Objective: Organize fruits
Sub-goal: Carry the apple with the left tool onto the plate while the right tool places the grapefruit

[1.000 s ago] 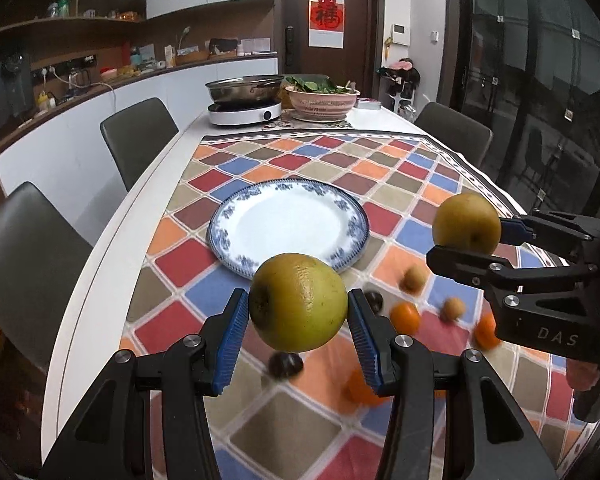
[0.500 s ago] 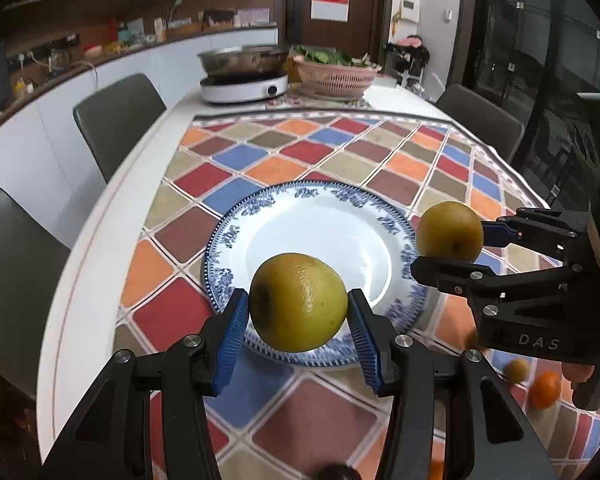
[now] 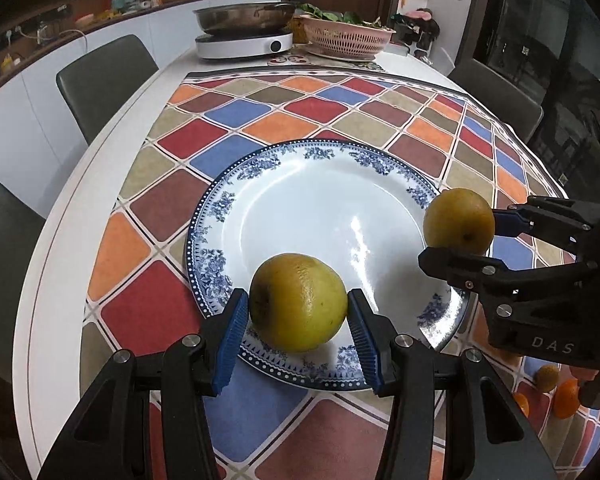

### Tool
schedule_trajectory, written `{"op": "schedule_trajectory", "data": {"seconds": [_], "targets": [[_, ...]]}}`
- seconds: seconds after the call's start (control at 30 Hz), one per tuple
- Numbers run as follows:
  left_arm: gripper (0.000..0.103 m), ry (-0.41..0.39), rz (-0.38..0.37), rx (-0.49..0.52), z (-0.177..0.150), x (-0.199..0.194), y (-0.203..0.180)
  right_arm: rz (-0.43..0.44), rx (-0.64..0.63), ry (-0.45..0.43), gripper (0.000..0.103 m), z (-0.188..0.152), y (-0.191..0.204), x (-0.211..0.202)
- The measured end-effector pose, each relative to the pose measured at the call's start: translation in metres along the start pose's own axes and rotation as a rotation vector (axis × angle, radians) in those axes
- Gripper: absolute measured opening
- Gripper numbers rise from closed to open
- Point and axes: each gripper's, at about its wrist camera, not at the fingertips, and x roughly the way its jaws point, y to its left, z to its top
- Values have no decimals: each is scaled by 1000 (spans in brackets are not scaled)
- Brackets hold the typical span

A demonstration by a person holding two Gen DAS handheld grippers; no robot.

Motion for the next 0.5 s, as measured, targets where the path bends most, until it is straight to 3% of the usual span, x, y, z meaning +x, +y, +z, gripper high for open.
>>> {"op": "schedule_trajectory", "data": {"seconds": [0.1, 0.17, 0.4, 0.5], "targets": [[65, -30, 26, 5, 2, -8, -1, 3, 17, 0, 57, -1, -2, 0], [65, -40, 55, 23, 3, -16, -3, -3, 27, -26, 64, -1, -3, -5], [66, -114, 96, 44, -8, -66, -18, -90, 21, -129, 65, -14, 6, -54], [68, -153, 92, 28, -18, -91, -26, -108, 23, -176, 75, -24, 12, -80]]}}
